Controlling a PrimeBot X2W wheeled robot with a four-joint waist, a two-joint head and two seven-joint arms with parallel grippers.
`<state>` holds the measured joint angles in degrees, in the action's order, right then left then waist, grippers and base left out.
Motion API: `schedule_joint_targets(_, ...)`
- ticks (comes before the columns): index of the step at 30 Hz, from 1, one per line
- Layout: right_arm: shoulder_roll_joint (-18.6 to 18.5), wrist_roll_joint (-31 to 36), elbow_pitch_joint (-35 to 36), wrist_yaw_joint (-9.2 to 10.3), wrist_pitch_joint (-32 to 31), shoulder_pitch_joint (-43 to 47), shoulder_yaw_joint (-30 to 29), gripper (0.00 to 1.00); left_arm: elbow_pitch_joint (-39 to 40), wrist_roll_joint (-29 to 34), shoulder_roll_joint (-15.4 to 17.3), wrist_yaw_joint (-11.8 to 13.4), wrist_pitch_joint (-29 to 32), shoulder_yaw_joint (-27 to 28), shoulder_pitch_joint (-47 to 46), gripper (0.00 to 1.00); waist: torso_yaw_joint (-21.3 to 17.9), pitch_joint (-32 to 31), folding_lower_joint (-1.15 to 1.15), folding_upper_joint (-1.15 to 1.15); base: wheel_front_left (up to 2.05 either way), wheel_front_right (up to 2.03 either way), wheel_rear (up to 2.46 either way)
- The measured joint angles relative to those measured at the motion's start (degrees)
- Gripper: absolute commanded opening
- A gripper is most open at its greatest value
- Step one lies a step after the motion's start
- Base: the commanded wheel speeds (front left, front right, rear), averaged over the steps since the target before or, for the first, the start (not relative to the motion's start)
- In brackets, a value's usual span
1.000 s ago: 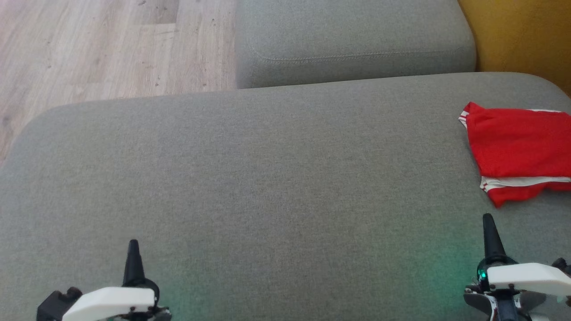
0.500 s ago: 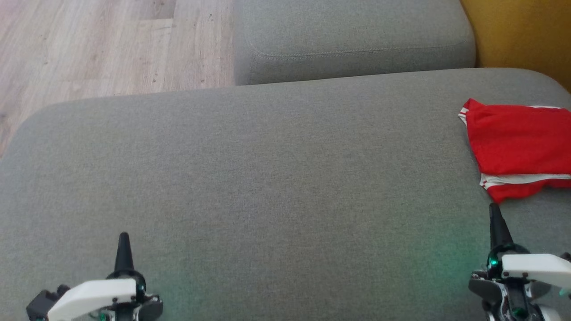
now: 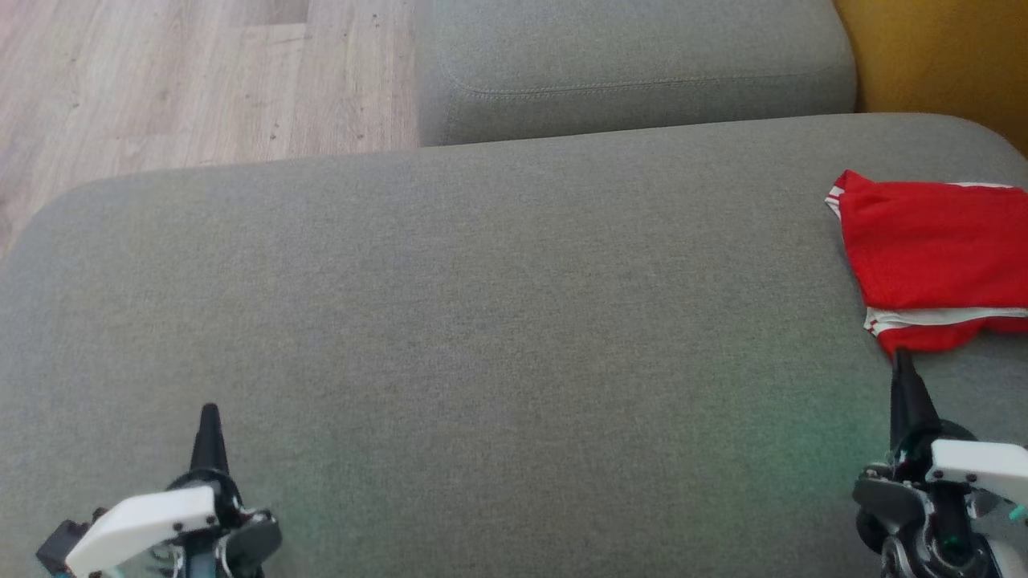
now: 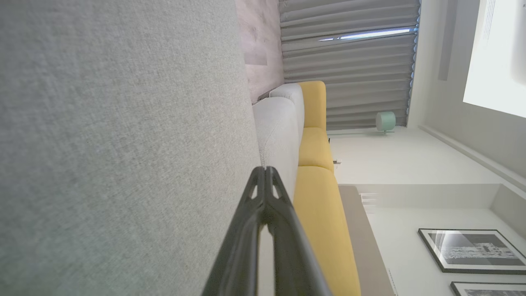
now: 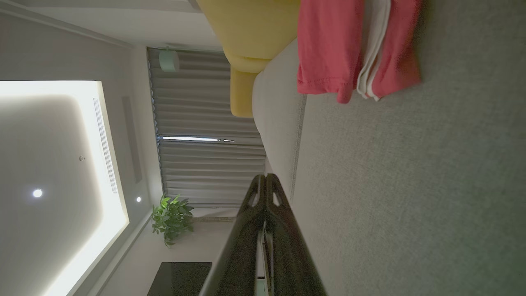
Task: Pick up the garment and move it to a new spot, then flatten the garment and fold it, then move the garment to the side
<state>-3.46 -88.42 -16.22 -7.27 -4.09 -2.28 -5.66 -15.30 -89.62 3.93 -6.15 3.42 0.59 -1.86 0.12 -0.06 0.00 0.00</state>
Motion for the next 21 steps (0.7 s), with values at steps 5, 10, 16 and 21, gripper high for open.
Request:
schedule_joint_targets(5,0.0,-3.3,0.1,0.00,-0.7,-0.7,-0.5,0.00,-0.2,-3.1,0.0,-0.7,0.6,1.3,-0.9,0.00,-0.1,0.2,0.00,0.00,0.00,0.00,0.00)
schedule_joint_targets(10,0.0,-4.4,0.1,0.00,-1.0,-0.7,-0.6,0.00,-0.3,-4.2,-0.1,-0.9,1.1,1.5,-1.4,0.00,-0.1,0.3,0.00,0.00,0.00,0.00,0.00)
schedule_joint_targets(16,0.0,-4.4,0.1,0.00,-1.0,-0.7,-0.7,0.00,-0.3,-4.2,-0.1,-0.9,1.1,1.5,-1.4,0.00,-0.1,0.3,0.00,0.00,0.00,0.00,0.00)
schedule_joint_targets(21,0.0,-4.4,0.1,0.00,-1.1,-0.7,-0.7,0.00,-0.3,-4.2,-0.1,-0.9,1.1,1.6,-1.4,0.00,-0.1,0.2,0.00,0.00,0.00,0.00,0.00)
